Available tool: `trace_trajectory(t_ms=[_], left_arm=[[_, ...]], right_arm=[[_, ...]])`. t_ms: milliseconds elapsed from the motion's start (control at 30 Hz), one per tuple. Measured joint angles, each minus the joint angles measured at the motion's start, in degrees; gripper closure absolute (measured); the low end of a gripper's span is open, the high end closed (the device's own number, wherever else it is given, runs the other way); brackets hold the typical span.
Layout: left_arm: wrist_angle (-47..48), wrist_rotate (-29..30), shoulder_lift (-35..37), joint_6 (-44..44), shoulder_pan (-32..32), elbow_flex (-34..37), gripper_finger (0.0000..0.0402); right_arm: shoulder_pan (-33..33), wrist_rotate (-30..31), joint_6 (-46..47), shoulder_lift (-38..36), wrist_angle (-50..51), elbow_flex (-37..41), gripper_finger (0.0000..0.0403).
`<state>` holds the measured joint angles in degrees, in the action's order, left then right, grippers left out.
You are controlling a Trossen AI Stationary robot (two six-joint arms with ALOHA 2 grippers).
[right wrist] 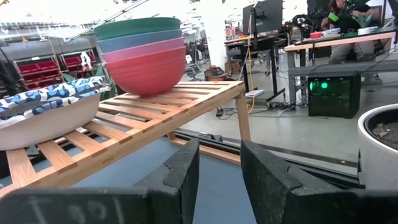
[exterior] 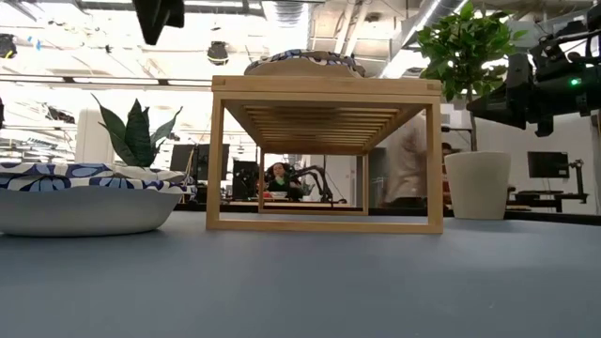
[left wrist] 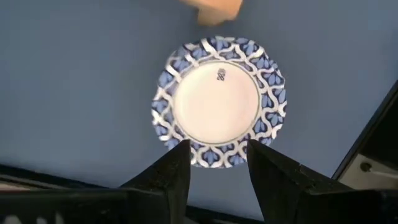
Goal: Place and stack bowls onto a shelf
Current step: Stack the white patterned bowl on the white patterned bowl
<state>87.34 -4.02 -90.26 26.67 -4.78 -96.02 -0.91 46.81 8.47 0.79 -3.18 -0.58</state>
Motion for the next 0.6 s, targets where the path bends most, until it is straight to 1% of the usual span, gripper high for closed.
trace_trajectory(t_ms=[67,133,233,333,433,600], left_arm=[[-2.9,0.0,0.9,2.6,-1.3,2.3,0.0259],[-6.9,1.5,2.6,3.5,-2.4,4.1,0.0259],[-12.1,5.1,5.8,2.2,-3.5,7.8,0.0259],[-15.3,6.3,9.1,0.9,-3.3,12.7,0.0259],[-18.3,6.5,12.8,1.4,-3.1,18.6,0.0259],[-24.3,4.6,19.7,6.9,-3.4,29.5,0.0259]], right_arm=[[0.0,0.0,-0.1,0.0,0.0,0.0,0.0259],[0.0,0.0,-0.9,0.0,0.0,0.0,0.0259],[0.0,0.0,-1.3,0.0,0.0,0.0,0.0259],[0.0,0.0,-1.4,0.0,0.0,0.0,0.0259],[0.0,0.0,-1.4,0.0,0.0,0.0,0.0259],[0.0,0.0,-1.5,0.0,0.0,0.0,0.0259]])
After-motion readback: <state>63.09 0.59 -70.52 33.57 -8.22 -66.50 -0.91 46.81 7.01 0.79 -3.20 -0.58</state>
